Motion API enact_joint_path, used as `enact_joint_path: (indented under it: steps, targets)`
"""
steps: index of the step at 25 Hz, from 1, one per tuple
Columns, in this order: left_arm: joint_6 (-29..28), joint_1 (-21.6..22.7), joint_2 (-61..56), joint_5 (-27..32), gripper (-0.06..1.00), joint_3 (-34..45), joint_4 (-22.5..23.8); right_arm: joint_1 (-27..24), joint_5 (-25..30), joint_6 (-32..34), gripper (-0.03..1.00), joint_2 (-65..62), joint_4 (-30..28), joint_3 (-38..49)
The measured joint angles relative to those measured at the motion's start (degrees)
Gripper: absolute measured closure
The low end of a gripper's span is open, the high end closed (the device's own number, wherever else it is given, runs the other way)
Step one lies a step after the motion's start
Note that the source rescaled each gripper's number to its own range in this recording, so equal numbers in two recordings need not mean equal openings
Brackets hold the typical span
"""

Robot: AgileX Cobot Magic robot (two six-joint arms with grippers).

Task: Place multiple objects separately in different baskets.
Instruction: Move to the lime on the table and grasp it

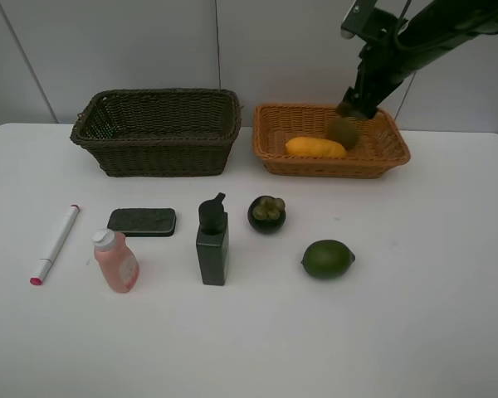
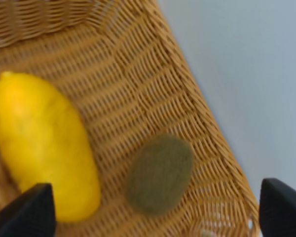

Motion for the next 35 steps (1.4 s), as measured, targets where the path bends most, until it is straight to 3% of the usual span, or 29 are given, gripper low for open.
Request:
enact_joint_path:
  steps: [6,10,23,27,35]
  targets:
    - [0.00,0.00,0.00,0.00,-0.06,0.00,0.00,0.18,0.82,-0.45,-0.01,-7.89,-1.83,10.09]
    - [0.00,0.00,0.00,0.00,-0.06,0.00,0.00,2.17,5.31,-0.45,-0.02,-12.13,-4.43,15.71]
    - [0.00,0.00,0.00,0.00,-0.06,0.00,0.00,16.22,17.47,-0.50,-0.02,-16.38,-7.91,21.95]
    - [0.00,0.00,0.00,0.00,-0.06,0.00,0.00,18.88,18.53,-0.50,-0.02,-16.38,-8.00,23.66]
    - [0.00,0.00,0.00,0.00,-0.06,0.00,0.00,22.66,15.56,-0.50,-0.02,-16.17,-8.07,29.78]
